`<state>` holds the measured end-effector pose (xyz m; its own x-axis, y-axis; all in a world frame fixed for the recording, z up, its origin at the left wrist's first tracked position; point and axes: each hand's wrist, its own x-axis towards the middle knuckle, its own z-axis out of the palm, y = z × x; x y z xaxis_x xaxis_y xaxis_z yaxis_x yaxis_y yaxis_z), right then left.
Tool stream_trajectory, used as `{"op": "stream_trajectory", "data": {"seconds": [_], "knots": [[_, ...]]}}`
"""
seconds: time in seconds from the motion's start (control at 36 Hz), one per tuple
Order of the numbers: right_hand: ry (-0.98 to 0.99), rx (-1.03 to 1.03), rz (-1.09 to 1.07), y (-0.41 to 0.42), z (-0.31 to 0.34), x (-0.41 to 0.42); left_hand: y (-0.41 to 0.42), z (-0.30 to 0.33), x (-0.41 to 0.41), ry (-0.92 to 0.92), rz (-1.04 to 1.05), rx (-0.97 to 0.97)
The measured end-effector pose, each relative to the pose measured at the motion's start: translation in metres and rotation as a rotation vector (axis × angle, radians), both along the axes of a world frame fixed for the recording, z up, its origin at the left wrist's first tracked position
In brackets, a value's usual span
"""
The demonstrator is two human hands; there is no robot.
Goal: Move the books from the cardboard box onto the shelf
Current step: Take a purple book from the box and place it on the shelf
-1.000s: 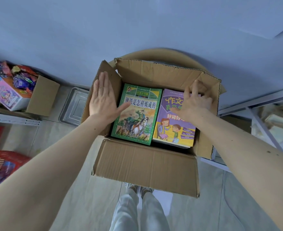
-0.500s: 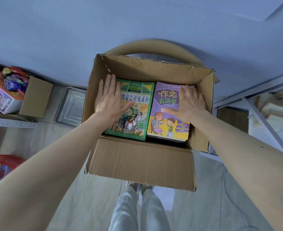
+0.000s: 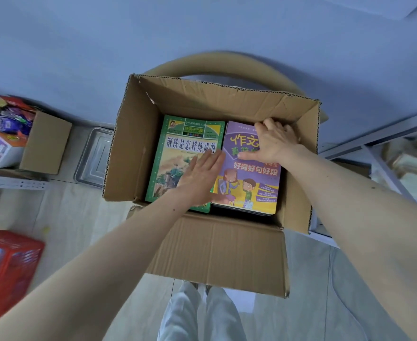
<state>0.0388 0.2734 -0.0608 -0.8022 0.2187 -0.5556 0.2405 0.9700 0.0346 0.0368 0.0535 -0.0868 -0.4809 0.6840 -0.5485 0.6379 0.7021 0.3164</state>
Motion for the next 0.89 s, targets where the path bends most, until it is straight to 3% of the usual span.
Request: {"op": "stream_trajectory", "data": {"seconds": [0.19,0.44,0.72,0.89], "knots": [[-0.002,-0.133,-0.120,0.003,-0.012,-0.014,0.000,-0.007,0.005,0.015,0.044,0.018],[0.001,-0.124,-0.206,-0.001,-0.017,-0.026,0.002,-0.013,0.008,-0.075,0.164,0.090],[-0.049,-0.222,-0.399,0.000,-0.009,-0.029,0.003,-0.016,0.014,-0.047,0.245,0.097],[-0.086,-0.178,-0.337,0.000,-0.004,-0.026,0.002,-0.012,0.019,-0.014,0.226,0.077]]}}
